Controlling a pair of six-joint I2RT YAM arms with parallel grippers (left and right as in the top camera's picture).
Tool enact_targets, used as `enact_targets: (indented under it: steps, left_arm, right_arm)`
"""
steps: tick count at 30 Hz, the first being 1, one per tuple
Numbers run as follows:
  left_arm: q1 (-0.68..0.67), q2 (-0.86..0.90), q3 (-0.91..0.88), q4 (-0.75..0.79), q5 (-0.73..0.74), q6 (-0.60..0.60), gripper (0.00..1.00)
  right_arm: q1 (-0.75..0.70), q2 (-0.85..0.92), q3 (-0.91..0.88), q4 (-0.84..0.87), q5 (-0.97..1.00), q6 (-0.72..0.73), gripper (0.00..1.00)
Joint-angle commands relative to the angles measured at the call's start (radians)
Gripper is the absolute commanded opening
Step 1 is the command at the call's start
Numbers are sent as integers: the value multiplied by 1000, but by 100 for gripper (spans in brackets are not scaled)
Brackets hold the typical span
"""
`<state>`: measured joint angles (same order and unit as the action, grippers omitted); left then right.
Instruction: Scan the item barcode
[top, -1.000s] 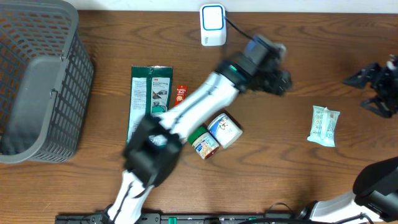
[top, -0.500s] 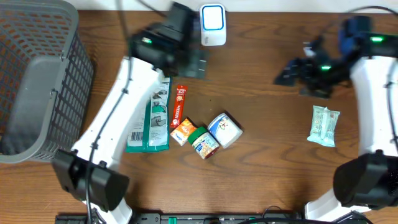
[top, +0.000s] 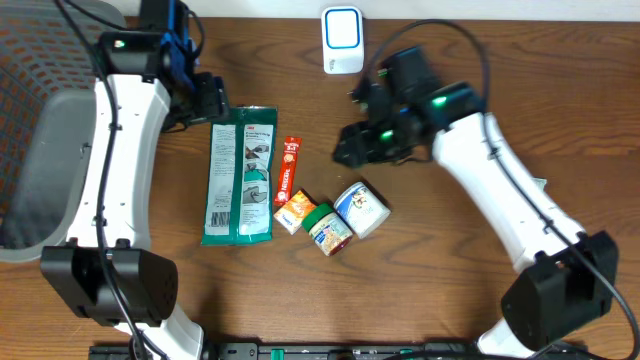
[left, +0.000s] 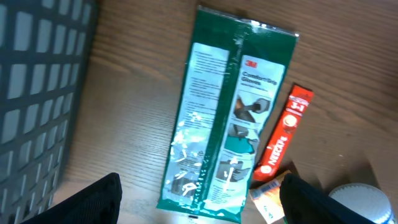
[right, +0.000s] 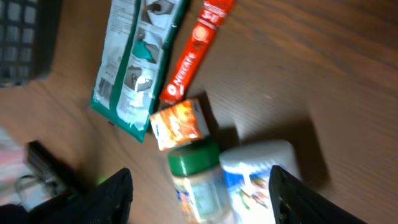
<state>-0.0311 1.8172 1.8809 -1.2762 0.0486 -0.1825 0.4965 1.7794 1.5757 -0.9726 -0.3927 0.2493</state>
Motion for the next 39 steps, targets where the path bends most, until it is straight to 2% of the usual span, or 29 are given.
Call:
enact_targets:
  steps: [1,8,10,13,18,20,21,22,23,24,32,39]
  left_arm:
    - [29,-16,-28,-2,-10,18,81]
    - [54,-15,-79,46,-13,18,81]
    - [54,-15,-106,51,-21,18,81]
    - [54,-15,-162,79,-58,18,81]
    - [54,-14,-256,157,-57,52,80]
    - [54,-14,-289,184,-56,52,74]
    - [54,-14,-306,200,-41,59,59]
    - [54,-14,-323,218,-10,78,37]
    - [54,-14,-341,236,24,98,26]
    - [54,-13,-357,252,53,113,20]
    - [55,-8,-490,381,67,119,19]
    - [55,-4,-600,504,2,119,19]
  right_arm:
    - [133,16,-2,47,171,104,68]
    - [338,115,-2,190,465,236,73]
    - [355,143,-2,228,459,247,73]
    - [348,182,-2,263,379,286,67]
    - [291,223,-2,341,221,264,64]
    - [261,236,-2,377,139,234,65]
    - [245,241,-2,389,96,228,65]
    - [230,250,-2,402,60,228,66]
    - [216,253,-2,411,24,228,66]
    - [202,264,-2,423,-7,228,67]
    - [145,351,-2,510,-176,195,68]
    - [149,438,-2,563,-240,182,67]
